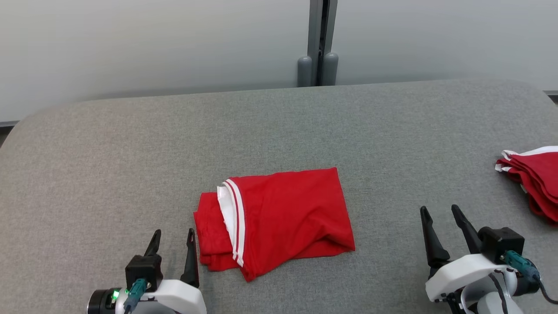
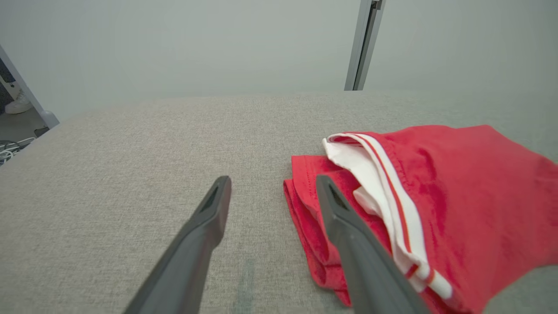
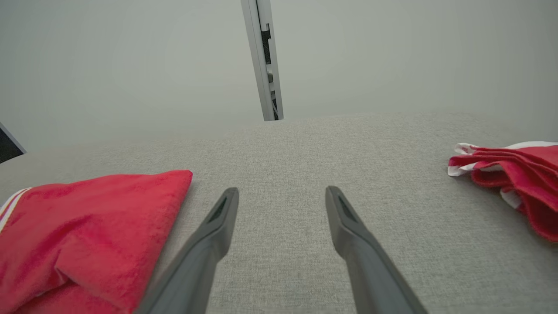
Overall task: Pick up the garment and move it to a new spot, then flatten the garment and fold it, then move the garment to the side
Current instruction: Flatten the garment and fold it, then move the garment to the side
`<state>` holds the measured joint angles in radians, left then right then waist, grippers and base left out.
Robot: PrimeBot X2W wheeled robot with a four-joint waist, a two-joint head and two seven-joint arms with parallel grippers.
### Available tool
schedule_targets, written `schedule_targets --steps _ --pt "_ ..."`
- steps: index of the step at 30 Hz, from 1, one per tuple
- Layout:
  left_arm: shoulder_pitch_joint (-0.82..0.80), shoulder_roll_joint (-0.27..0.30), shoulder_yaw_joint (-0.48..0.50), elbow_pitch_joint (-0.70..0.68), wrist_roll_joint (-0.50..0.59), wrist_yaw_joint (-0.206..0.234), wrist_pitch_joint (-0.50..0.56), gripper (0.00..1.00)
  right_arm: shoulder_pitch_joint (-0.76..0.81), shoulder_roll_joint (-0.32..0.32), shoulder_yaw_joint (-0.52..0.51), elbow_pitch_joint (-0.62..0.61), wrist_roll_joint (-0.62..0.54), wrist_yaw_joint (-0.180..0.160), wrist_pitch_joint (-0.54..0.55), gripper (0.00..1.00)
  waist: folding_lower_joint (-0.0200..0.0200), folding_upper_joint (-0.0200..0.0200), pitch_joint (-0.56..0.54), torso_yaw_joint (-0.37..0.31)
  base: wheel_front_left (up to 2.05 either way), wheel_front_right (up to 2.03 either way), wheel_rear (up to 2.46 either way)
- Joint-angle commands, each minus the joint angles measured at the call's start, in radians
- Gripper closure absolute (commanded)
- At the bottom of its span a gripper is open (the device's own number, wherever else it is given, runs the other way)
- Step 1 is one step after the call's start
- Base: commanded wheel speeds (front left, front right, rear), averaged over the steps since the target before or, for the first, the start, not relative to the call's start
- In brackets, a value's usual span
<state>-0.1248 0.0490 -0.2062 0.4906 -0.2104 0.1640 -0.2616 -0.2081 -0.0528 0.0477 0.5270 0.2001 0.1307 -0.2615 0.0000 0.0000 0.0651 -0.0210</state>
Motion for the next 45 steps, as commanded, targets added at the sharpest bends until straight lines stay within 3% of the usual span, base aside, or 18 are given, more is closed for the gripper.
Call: schedule_targets --steps 1,16,24,29,30,33,35,36,37,40,45 --pt "0.015 0.004 0.012 -0.01 0.011 -0.006 -0.004 0.0 0.015 -0.002 -0.004 -0.002 -0.001 0.0 -0.004 0.0 0.0 0.0 -0.015 -0.01 0.0 0.0 0.0" --pt "0.021 0.004 0.003 -0.044 0.001 -0.015 -0.004 0.0 -0.01 -0.001 0.044 0.005 0.06 0.0 -0.004 0.0 0.0 0.0 0.021 0.016 0.0 0.0 0.0" --pt "-0.019 0.004 -0.042 -0.037 -0.01 -0.017 -0.004 0.0 -0.16 -0.002 0.178 0.113 0.15 0.0 -0.004 0.0 0.0 0.0 0.084 0.097 0.0 0.0 0.0" --pt "-0.037 0.004 -0.059 -0.039 -0.012 -0.02 -0.004 0.0 -0.245 -0.001 0.24 0.245 0.205 0.0 -0.004 0.0 0.0 0.0 0.103 0.149 0.0 0.0 0.0" --pt "-0.038 0.004 -0.063 -0.04 -0.013 -0.019 -0.004 0.0 -0.257 -0.003 0.248 0.279 0.211 0.0 -0.004 0.04 0.0 0.0 0.106 0.158 0.0 0.0 0.0" --pt "-0.04 0.004 -0.07 -0.045 -0.03 -0.013 -0.004 0.0 -0.285 -0.003 0.269 0.366 0.232 0.0 -0.004 0.55 0.0 0.0 0.114 0.182 0.0 0.0 0.0" --pt "-0.046 0.004 -0.074 -0.049 -0.033 -0.011 -0.004 0.0 -0.3 -0.002 0.276 0.422 0.251 0.0 -0.004 0.67 0.0 0.0 0.115 0.194 0.0 0.0 0.0" --pt "-0.046 0.004 -0.076 -0.048 -0.034 -0.011 -0.004 0.0 -0.309 -0.003 0.282 0.449 0.244 0.0 -0.002 0.93 0.0 0.0 0.114 0.199 0.0 0.0 0.0" --pt "-0.046 0.004 -0.078 -0.047 -0.034 -0.01 -0.004 0.0 -0.311 -0.002 0.282 0.472 0.254 0.0 -0.001 1.0 0.0 0.0 0.113 0.202 0.0 0.0 0.0" --pt "-0.041 0.004 -0.078 -0.046 -0.035 -0.008 -0.004 0.0 -0.322 -0.002 0.279 0.491 0.271 0.0 0.0 1.0 0.0 0.0 0.108 0.205 0.0 0.0 0.0" --pt "-0.027 0.004 -0.078 -0.049 -0.035 -0.012 -0.004 0.0 -0.329 -0.03 0.243 0.405 0.25 0.0 -0.002 1.0 0.0 0.0 0.093 0.179 0.0 0.0 0.0"
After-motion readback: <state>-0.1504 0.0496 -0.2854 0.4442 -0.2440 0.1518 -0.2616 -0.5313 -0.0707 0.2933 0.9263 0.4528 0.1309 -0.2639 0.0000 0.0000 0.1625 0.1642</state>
